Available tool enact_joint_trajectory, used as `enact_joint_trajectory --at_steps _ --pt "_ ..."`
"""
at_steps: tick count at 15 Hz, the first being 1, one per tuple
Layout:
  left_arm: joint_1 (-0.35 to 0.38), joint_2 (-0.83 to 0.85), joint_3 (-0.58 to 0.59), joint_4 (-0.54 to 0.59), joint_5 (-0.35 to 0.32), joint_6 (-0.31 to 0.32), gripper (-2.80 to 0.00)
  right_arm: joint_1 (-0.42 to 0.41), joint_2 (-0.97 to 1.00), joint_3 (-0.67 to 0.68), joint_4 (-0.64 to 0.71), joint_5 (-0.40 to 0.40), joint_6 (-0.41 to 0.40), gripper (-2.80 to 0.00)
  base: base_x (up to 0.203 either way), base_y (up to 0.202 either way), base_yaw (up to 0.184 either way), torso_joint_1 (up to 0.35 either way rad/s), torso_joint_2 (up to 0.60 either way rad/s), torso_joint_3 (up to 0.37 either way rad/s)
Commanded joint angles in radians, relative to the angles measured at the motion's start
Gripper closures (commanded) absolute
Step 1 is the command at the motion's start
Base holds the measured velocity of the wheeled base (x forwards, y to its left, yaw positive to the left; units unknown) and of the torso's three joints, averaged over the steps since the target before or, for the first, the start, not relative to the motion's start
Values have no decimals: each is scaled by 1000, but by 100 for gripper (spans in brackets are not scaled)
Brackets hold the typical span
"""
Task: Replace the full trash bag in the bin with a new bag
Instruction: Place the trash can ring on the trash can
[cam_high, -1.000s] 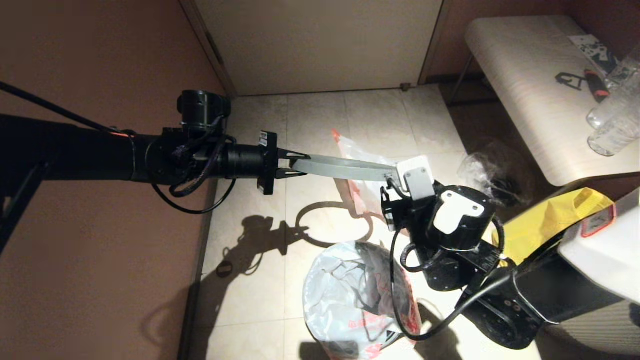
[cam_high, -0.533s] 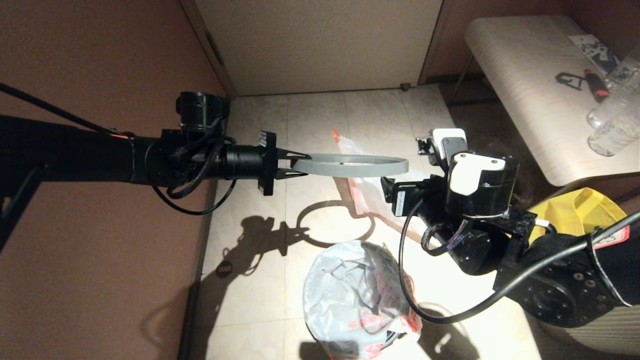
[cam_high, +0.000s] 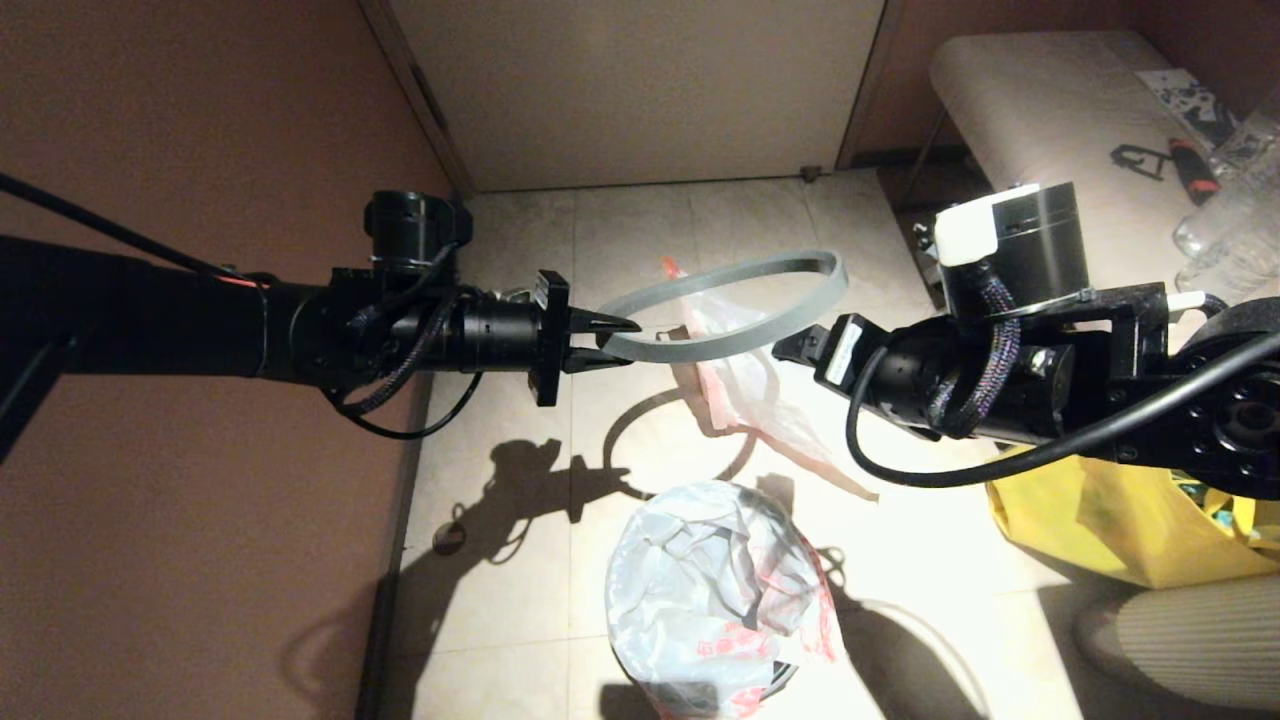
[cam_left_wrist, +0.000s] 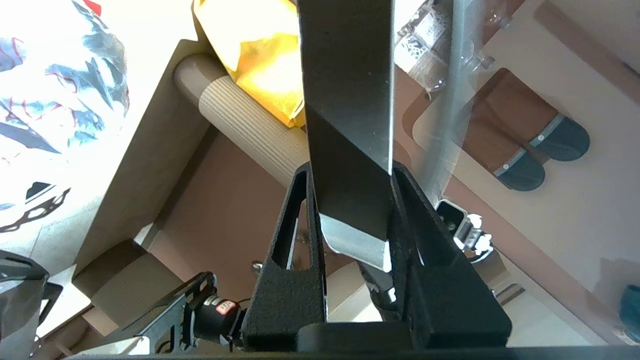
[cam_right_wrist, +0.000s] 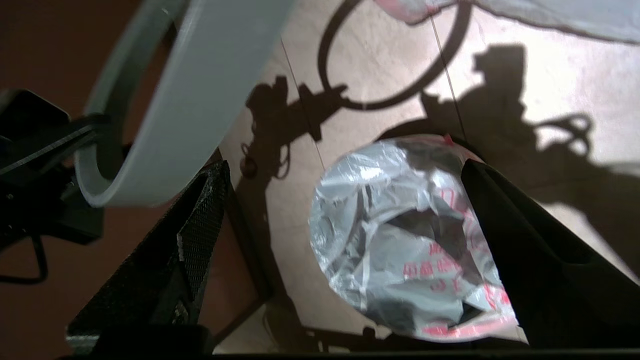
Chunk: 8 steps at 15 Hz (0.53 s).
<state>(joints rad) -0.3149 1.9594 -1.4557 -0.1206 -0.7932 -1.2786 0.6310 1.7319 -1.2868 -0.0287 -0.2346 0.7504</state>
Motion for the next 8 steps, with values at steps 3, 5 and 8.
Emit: enact_joint_trajectory --at_steps 3,5,8 --pt "3 -6 1 -4 -12 -27 0 -3 -14 -3 6 1 -14 -280 0 0 0 0 0 0" --pt "13 -4 1 -4 -13 -27 0 -29 -28 -8 2 11 -9 -280 0 0 0 0 0 0" --pt "13 -12 10 -10 -17 -26 0 -70 -28 -27 13 113 91 -280 0 0 0 0 0 0"
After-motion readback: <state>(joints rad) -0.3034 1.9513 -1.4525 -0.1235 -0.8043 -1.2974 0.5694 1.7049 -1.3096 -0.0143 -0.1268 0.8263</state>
